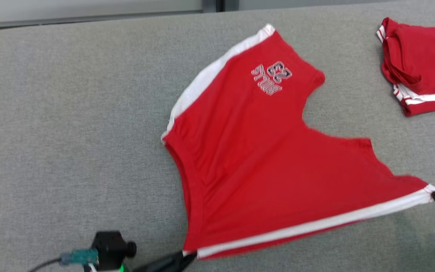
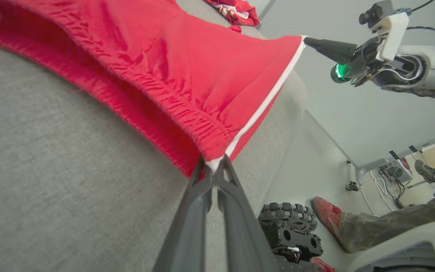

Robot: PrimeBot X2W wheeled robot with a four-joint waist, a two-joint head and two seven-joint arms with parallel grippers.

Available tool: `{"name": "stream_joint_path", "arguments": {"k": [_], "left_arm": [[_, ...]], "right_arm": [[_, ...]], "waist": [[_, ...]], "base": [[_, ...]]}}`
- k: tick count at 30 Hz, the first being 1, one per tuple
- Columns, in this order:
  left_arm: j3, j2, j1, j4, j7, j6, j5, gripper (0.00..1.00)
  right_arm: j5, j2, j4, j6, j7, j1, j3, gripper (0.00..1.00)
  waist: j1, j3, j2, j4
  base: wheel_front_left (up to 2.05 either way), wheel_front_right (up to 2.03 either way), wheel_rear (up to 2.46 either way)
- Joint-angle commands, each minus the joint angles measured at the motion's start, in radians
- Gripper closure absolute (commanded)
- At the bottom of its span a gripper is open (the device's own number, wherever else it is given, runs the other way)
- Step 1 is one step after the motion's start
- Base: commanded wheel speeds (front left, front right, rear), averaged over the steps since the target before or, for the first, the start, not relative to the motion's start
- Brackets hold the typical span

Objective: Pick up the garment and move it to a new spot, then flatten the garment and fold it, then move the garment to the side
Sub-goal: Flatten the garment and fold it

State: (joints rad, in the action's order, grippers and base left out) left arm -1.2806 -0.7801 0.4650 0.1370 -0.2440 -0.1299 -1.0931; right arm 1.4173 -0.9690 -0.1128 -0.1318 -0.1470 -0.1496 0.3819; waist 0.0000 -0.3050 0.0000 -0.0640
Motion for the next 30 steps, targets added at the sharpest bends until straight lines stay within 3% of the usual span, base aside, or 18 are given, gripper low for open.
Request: {"name": "stream_joint_path", "arguments": {"k": [1,8,14,20,24,30], "left_arm": [[0.000,-0.012,-0.024,-0.001,0.008,0.000,0.003,1.00],[0.017,-0.028,-0.084,0.046,0.007,0.009,-0.046,1.00],[0.055,0.029,-0.035,0.076,0.014,0.002,-0.199,1.00],[0.104,0.132,0.058,0.081,0.064,0.000,-0.447,1.00],[0.194,0.192,0.113,0.058,0.119,0.000,-0.601,1.00],[0.301,0.259,0.168,-0.034,0.226,0.000,-0.647,1.00]], "right_arm": [[0.011,-0.020,-0.020,0.002,0.000,-0.021,-0.016,1.00],[0.032,-0.124,-0.096,0.003,-0.020,-0.164,-0.126,1.00],[0.018,-0.155,-0.095,0.002,0.054,-0.093,-0.184,1.00],[-0.046,-0.110,-0.023,0.002,0.216,0.146,-0.156,1.00],[-0.109,-0.051,0.052,0.002,0.338,0.342,-0.129,1.00],[-0.219,0.046,0.187,0.002,0.520,0.629,-0.078,1.00]], "waist": [[0.0000,0.015,0.0000,0.010],[0.0000,0.037,0.0000,0.083],[0.0000,0.034,0.0000,0.154],[0.0000,0.003,0.0000,0.226],[0.0000,-0.037,0.0000,0.272],[0.0000,-0.093,0.0000,0.316]], "base": [[0.00,0.00,0.00],[0.00,0.00,0.00],[0.00,0.00,0.00],[0.00,0.00,0.00],[0.00,0.00,0.00],[0.00,0.00,0.00]]}}
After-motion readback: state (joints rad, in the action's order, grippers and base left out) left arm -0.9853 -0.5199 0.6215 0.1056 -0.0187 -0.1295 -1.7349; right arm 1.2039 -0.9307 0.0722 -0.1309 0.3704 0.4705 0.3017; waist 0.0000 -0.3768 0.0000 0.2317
